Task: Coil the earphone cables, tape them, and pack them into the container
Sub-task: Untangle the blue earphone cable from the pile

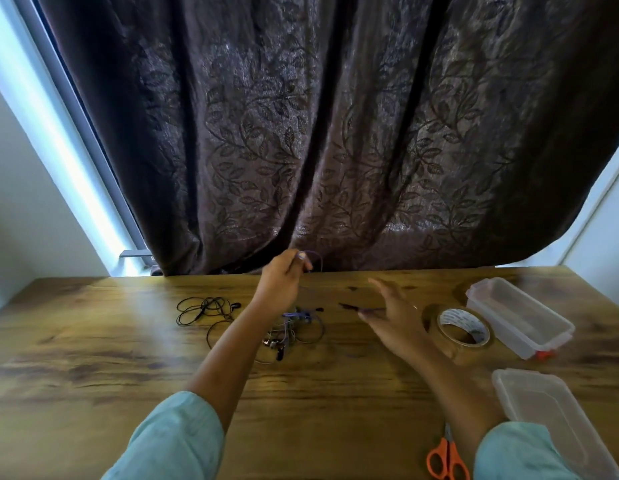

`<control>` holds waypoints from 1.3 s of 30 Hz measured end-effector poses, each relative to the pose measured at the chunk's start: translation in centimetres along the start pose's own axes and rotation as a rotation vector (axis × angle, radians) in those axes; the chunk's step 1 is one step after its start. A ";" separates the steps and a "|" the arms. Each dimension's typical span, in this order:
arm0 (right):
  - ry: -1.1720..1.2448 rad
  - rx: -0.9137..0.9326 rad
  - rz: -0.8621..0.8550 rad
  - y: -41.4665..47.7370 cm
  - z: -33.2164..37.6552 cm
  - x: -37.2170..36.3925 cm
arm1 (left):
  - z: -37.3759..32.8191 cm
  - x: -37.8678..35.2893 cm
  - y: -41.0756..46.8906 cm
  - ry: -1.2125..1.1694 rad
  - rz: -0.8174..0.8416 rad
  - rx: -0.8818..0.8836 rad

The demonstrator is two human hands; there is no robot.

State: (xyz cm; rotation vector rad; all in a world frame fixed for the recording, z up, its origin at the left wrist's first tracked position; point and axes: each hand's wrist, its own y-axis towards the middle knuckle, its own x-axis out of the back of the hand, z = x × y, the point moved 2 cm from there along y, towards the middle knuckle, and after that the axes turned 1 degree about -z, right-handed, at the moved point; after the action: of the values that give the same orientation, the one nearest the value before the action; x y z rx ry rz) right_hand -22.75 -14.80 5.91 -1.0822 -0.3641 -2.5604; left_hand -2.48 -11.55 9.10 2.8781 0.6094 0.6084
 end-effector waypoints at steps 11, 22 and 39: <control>0.736 -0.094 0.134 2.6 5.4 -2.5 | -0.2 1.1 1.0 0.136 0.072 -0.080; 1.086 -0.069 0.011 3.6 4.8 -1.0 | 6.8 3.7 -0.8 0.016 0.367 0.124; -0.133 -0.174 0.397 2.3 0.1 -1.7 | 6.1 8.1 -1.4 -0.732 0.057 0.486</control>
State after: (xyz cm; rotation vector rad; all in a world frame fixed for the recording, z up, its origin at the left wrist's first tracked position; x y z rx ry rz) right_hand -20.62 -16.55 4.96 -1.2468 0.0445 -2.2036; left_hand 6.34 -7.22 6.23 3.2096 0.6030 -0.6757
